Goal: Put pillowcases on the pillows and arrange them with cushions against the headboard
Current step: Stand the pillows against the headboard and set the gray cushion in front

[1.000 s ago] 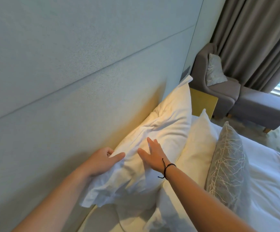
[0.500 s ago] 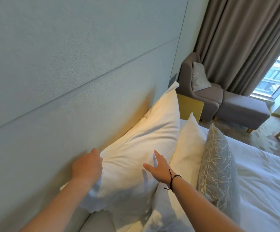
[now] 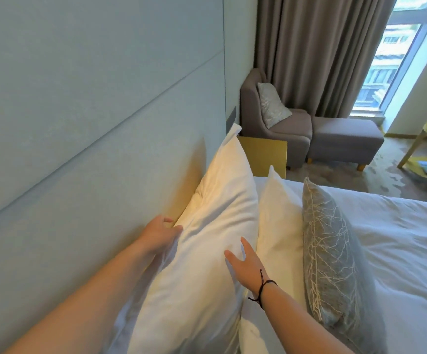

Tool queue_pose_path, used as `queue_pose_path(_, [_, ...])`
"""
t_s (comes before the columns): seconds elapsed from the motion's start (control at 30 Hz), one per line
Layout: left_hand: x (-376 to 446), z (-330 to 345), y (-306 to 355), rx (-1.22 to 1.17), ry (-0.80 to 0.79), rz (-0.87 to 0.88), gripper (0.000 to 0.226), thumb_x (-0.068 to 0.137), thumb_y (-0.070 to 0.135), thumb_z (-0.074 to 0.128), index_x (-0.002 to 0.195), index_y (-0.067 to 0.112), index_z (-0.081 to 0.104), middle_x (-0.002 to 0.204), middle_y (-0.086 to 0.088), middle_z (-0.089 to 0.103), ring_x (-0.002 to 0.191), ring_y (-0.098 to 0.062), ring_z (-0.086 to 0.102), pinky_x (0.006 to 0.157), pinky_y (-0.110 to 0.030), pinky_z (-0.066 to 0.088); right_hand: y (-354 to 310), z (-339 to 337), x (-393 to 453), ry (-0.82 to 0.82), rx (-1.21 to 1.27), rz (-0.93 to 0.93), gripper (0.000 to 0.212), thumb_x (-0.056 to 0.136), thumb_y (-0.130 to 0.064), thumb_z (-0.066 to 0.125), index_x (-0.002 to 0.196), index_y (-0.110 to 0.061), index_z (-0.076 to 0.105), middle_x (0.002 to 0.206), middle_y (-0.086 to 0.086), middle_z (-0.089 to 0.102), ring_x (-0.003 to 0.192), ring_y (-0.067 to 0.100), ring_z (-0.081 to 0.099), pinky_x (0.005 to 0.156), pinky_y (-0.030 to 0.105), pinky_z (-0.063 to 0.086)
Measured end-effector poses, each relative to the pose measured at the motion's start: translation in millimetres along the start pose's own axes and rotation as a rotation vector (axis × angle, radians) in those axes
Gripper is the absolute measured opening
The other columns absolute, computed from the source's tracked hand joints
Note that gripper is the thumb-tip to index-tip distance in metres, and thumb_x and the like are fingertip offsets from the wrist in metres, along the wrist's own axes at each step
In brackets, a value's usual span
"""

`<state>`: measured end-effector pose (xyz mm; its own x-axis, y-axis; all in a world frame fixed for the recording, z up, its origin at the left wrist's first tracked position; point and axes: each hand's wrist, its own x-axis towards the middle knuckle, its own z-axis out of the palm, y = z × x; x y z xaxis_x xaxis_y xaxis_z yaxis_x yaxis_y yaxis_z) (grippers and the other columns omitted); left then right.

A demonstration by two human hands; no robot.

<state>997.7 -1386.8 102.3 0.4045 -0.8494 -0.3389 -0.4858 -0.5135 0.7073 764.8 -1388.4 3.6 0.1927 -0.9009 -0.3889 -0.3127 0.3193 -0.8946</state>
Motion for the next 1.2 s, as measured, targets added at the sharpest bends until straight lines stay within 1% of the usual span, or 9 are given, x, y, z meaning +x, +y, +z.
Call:
queue_pose_path(0.2, [95.8, 45.4, 76.6, -0.061, -0.024, 0.113, 0.045, 0.086, 0.033, 0.071, 0.121, 0.012, 0.054, 0.119, -0.010, 0.062, 0.110, -0.029, 0.061, 0.097, -0.043, 0.049, 8.8, -4.3, 46.8, 0.112, 0.088, -0.018, 0.087, 0.081, -0.071, 0.054, 0.152, -0.042, 0.013, 0.159, -0.017, 0.019, 0.146, 0.008, 0.020, 0.116, 0.034, 0.027])
queue_pose_path(0.33, [145.0, 85.0, 102.9, 0.149, 0.095, 0.348, 0.019, 0.093, 0.026, 0.058, 0.100, 0.017, 0.043, 0.095, -0.005, 0.058, 0.089, -0.030, 0.057, 0.070, -0.034, 0.039, 22.9, -0.9, 78.1, 0.111, 0.094, 0.011, 0.103, 0.064, -0.091, 0.047, 0.149, -0.050, 0.007, 0.159, -0.024, 0.013, 0.146, 0.003, 0.016, 0.118, 0.036, 0.024])
queue_pose_path(0.43, [170.2, 81.5, 113.4, 0.572, 0.241, 0.590, 0.007, 0.094, 0.023, 0.044, 0.093, 0.024, 0.036, 0.082, -0.005, 0.058, 0.076, -0.034, 0.057, 0.063, -0.037, 0.040, 29.3, -2.1, 95.6, 0.141, 0.091, 0.013, 0.108, 0.058, -0.098, 0.042, 0.148, -0.052, 0.003, 0.159, -0.025, 0.010, 0.146, 0.000, 0.010, 0.119, 0.038, 0.021])
queue_pose_path(0.53, [189.5, 53.6, 108.8, 1.113, 0.375, 0.789, 0.027, 0.092, 0.015, 0.044, 0.115, 0.027, 0.041, 0.089, -0.008, 0.066, 0.078, -0.034, 0.067, 0.058, -0.034, 0.037, 22.6, -5.6, 113.3, 0.187, 0.078, 0.012, 0.103, 0.062, -0.096, 0.041, 0.148, -0.053, 0.003, 0.160, -0.021, 0.009, 0.147, 0.003, 0.008, 0.119, 0.042, 0.020])
queue_pose_path(0.73, [194.7, 49.8, 82.3, 1.507, 0.296, 0.604, 0.028, 0.094, 0.007, 0.043, 0.116, 0.025, 0.043, 0.095, 0.000, 0.066, 0.083, -0.022, 0.070, 0.057, -0.030, 0.036, -1.4, 5.4, 135.2, 0.117, -0.045, 0.024, 0.093, 0.075, -0.084, 0.042, 0.152, -0.046, 0.006, 0.163, -0.011, -0.006, 0.150, 0.015, 0.001, 0.120, 0.045, 0.016])
queue_pose_path(0.83, [205.4, 53.9, 85.7, 1.369, 0.240, 0.605, 0.026, 0.093, 0.009, 0.042, 0.115, 0.023, 0.038, 0.098, 0.000, 0.065, 0.086, -0.025, 0.068, 0.061, -0.032, 0.039, 2.1, 2.5, 137.6, 0.122, -0.099, 0.051, 0.090, 0.080, -0.081, 0.040, 0.153, -0.044, 0.003, 0.163, -0.008, -0.010, 0.150, 0.020, -0.003, 0.120, 0.047, 0.015])
queue_pose_path(0.97, [239.7, 55.2, 115.6, 0.814, 0.129, 0.487, 0.012, 0.097, 0.025, 0.042, 0.109, 0.022, 0.044, 0.094, -0.010, 0.065, 0.090, -0.036, 0.063, 0.074, -0.041, 0.048, 3.2, -5.3, 147.9, 0.118, -0.084, 0.069, 0.094, 0.078, -0.082, 0.041, 0.152, -0.044, -0.002, 0.163, -0.007, -0.013, 0.150, 0.018, -0.003, 0.120, 0.044, 0.014])
queue_pose_path(1.1, [269.8, 67.7, 149.7, 0.259, -0.020, 0.362, 0.035, 0.096, 0.028, 0.053, 0.130, 0.021, 0.047, 0.115, -0.004, 0.060, 0.108, -0.027, 0.061, 0.093, -0.039, 0.048, -2.6, -14.0, 157.8, 0.114, -0.073, 0.057, 0.095, 0.077, -0.082, 0.043, 0.152, -0.045, -0.003, 0.163, -0.009, -0.013, 0.150, 0.017, 0.000, 0.120, 0.044, 0.014])
queue_pose_path(1.2, [293.6, 73.9, 180.6, 0.153, -0.044, 0.422, 0.042, 0.095, 0.023, 0.057, 0.136, 0.022, 0.049, 0.130, -0.004, 0.057, 0.117, -0.023, 0.057, 0.100, -0.037, 0.046, -5.8, -25.3, 161.4, 0.078, -0.068, 0.046, 0.095, 0.076, -0.082, 0.045, 0.152, -0.046, -0.001, 0.163, -0.012, -0.010, 0.150, 0.015, 0.005, 0.120, 0.041, 0.017])
